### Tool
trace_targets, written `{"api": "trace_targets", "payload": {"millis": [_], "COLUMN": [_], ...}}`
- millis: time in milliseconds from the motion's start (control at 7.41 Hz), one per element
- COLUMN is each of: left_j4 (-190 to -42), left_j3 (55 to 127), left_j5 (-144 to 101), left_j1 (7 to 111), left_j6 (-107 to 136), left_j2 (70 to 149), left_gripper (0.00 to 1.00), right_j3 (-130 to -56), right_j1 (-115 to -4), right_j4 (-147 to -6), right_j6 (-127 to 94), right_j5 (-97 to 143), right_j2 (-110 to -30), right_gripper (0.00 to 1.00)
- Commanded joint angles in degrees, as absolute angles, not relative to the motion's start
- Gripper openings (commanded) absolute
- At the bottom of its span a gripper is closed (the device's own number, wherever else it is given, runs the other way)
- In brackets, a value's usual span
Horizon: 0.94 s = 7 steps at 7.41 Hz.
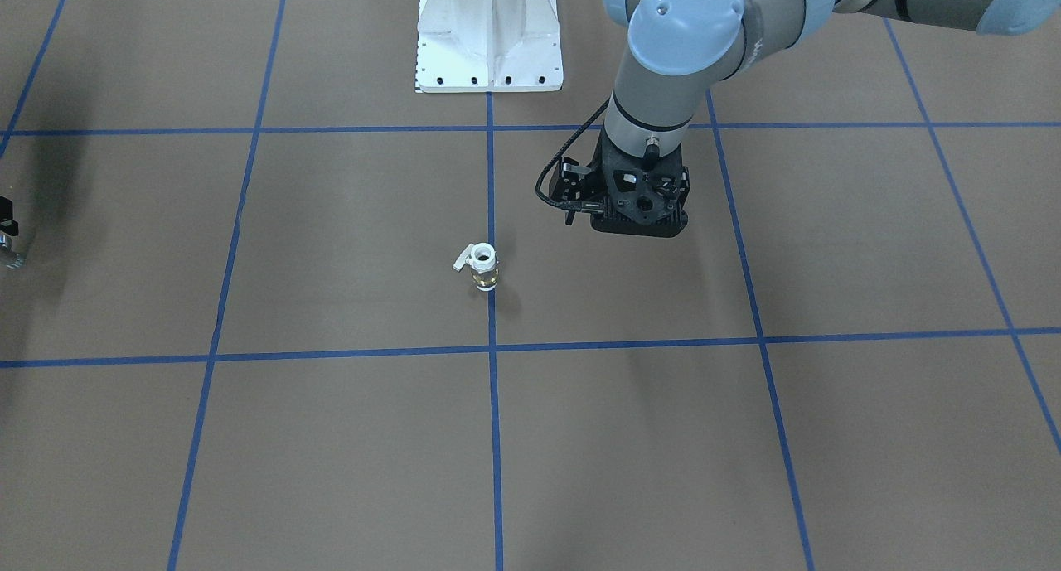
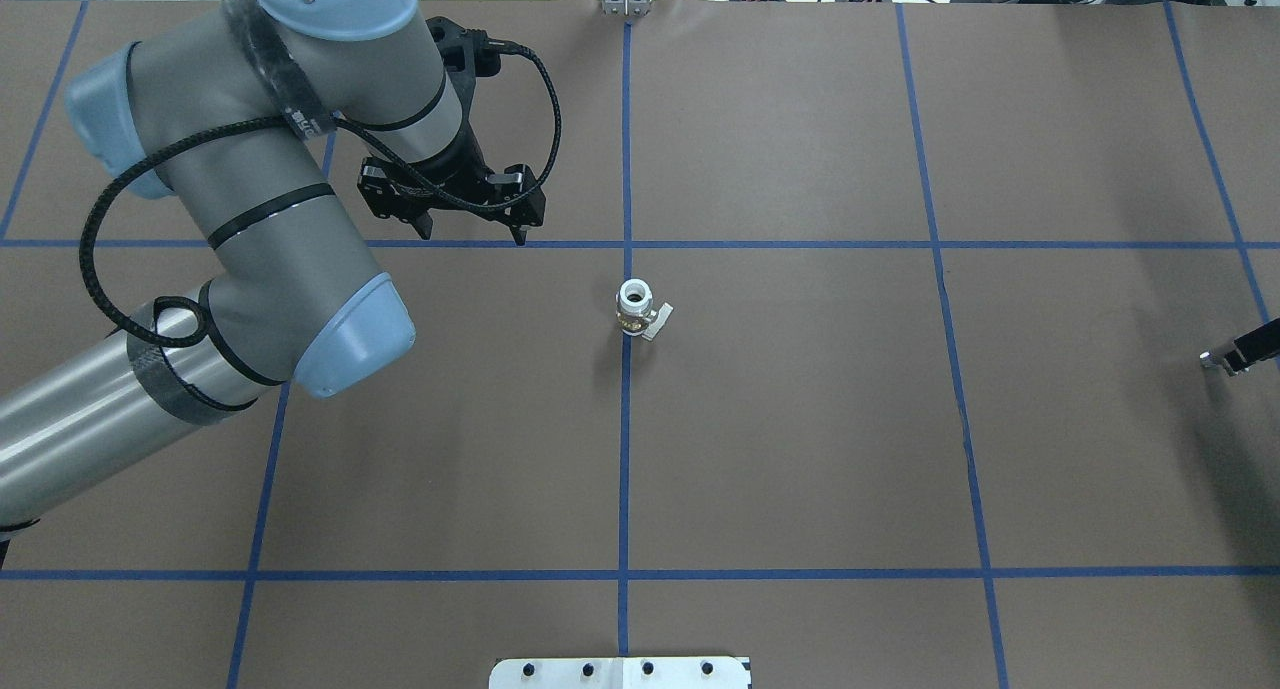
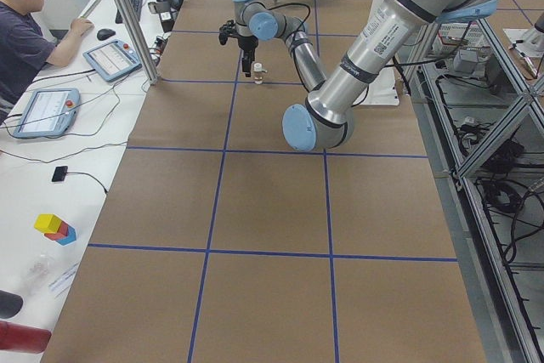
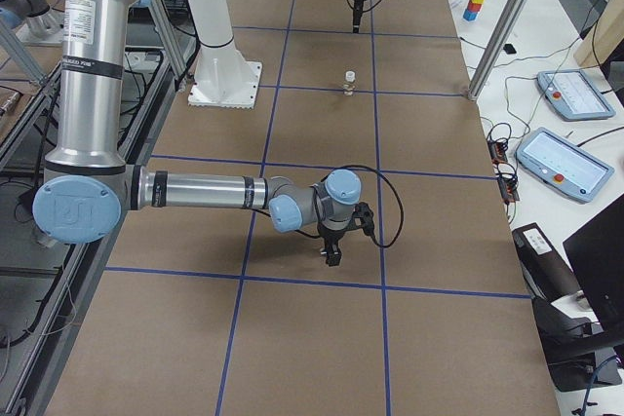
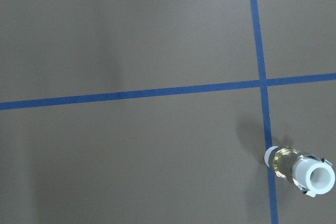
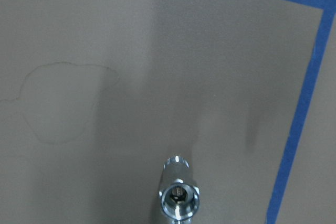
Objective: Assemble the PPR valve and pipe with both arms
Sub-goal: 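Carry the silver pipe with the right gripper toward the standing valve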
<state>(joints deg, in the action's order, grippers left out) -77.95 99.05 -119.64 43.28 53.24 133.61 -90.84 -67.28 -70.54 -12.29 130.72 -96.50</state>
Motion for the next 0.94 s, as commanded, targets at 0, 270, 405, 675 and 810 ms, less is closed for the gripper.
{"api": "trace_targets", "payload": {"millis": [0,270,405,675,810], "left_j4": [-78.05,-78.05,-78.05,-78.05,-78.05], "left_j3": [98.79,98.79,98.79,98.79,98.79], "left_j5": [-119.62,-119.62,-119.71,-119.62,-119.71], "left_j1": [43.15,43.07,43.07,43.07,42.98], "left_j6": [53.26,53.26,53.26,53.26,53.35], "left_j2": [133.68,133.59,133.59,133.59,133.59], "left_gripper": [1.00,1.00,1.00,1.00,1.00], "right_j3": [-89.12,-88.86,-88.94,-88.86,-88.94], "right_j1": [-66.10,-65.92,-65.66,-65.39,-65.13], "right_j4": [-70.58,-70.58,-70.58,-70.49,-70.49], "right_j6": [-12.30,-12.30,-12.30,-12.13,-11.95], "right_j5": [129.73,129.73,129.73,129.81,129.81], "right_j2": [-95.28,-95.19,-95.19,-95.19,-94.92], "right_gripper": [0.98,0.80,0.71,0.51,0.49]}}
